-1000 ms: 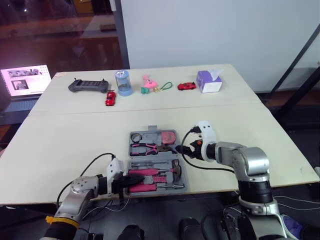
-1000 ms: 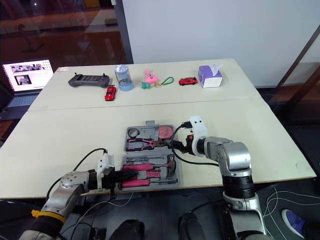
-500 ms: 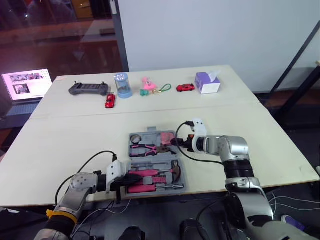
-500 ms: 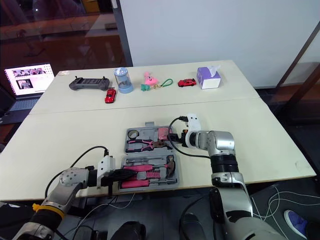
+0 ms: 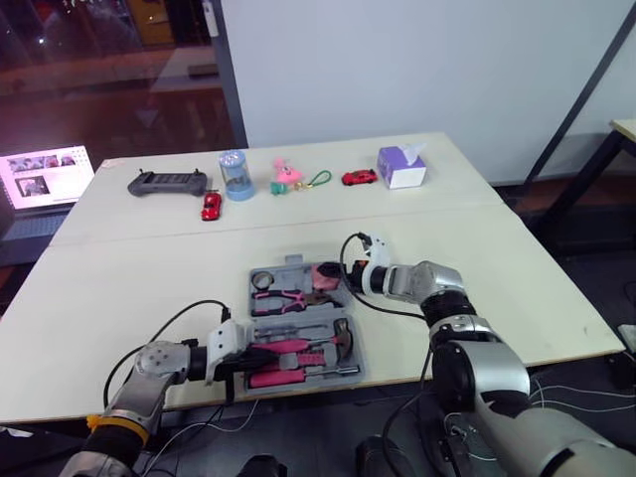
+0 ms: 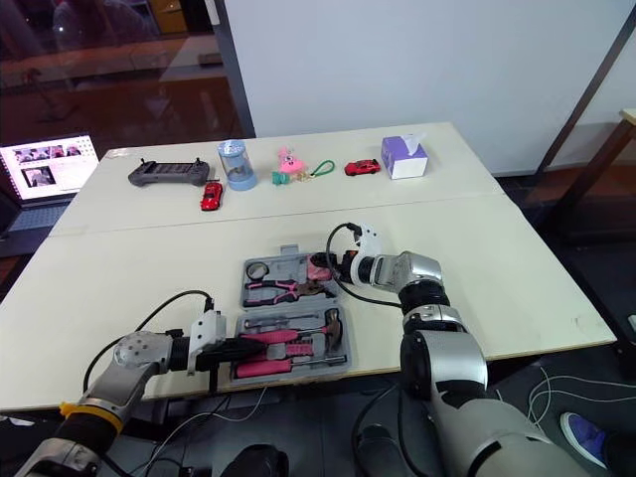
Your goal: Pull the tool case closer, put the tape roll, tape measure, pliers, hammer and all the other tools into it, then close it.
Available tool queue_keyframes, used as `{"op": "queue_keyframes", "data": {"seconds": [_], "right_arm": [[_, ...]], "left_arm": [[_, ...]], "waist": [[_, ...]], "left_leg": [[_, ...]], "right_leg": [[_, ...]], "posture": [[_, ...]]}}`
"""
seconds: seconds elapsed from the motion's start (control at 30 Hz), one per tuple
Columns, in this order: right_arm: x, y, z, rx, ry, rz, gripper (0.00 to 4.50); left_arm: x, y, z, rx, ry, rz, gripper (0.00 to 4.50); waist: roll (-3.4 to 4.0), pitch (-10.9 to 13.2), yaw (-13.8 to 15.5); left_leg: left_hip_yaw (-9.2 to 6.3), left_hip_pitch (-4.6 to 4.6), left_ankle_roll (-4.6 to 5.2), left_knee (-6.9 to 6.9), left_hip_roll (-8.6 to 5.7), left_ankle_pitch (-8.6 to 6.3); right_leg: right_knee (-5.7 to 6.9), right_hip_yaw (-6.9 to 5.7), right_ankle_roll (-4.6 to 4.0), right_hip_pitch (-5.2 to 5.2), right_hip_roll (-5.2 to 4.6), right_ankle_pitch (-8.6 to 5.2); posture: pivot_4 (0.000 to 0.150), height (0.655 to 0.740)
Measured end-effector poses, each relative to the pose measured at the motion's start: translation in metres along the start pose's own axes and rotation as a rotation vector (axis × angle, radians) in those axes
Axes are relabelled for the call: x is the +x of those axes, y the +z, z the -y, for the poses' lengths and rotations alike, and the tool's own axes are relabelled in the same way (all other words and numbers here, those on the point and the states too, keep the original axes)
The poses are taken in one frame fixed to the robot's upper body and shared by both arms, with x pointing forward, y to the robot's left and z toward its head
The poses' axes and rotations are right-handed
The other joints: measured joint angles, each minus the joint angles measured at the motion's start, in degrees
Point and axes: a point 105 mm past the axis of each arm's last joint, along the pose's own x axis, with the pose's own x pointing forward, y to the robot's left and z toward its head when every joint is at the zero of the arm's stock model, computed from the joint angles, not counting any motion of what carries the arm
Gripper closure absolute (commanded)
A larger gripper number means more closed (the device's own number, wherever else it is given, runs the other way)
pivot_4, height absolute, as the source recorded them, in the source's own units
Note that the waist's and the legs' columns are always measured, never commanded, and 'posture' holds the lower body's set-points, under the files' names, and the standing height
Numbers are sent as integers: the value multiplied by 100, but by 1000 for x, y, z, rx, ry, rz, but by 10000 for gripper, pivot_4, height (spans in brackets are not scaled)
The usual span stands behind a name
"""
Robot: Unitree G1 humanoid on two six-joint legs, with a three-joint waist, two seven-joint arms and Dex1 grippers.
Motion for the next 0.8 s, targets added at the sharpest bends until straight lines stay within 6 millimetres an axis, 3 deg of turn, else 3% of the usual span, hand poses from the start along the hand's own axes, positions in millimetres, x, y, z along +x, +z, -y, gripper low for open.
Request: {"op": "queue_keyframes", "data": {"seconds": [0.3,0.8], "right_arm": [[-4,-9,-4,31,131,-43,689],[-18,6,-16,-126,220,-55,689]], "left_arm": [[0,1,0,6,-1,-1,45000],[0,7,0,-11,-3,-17,45000]], "waist": [[2,2,-12],[3,3,2]], "left_leg": [[0,-16,1,1,0,-1],[0,-41,-4,4,-1,2]], "right_leg": [[-4,1,0,-12,-1,0],[-4,1,0,-34,-1,0]], "posture": [[1500,7400],[1500,7400]]}}
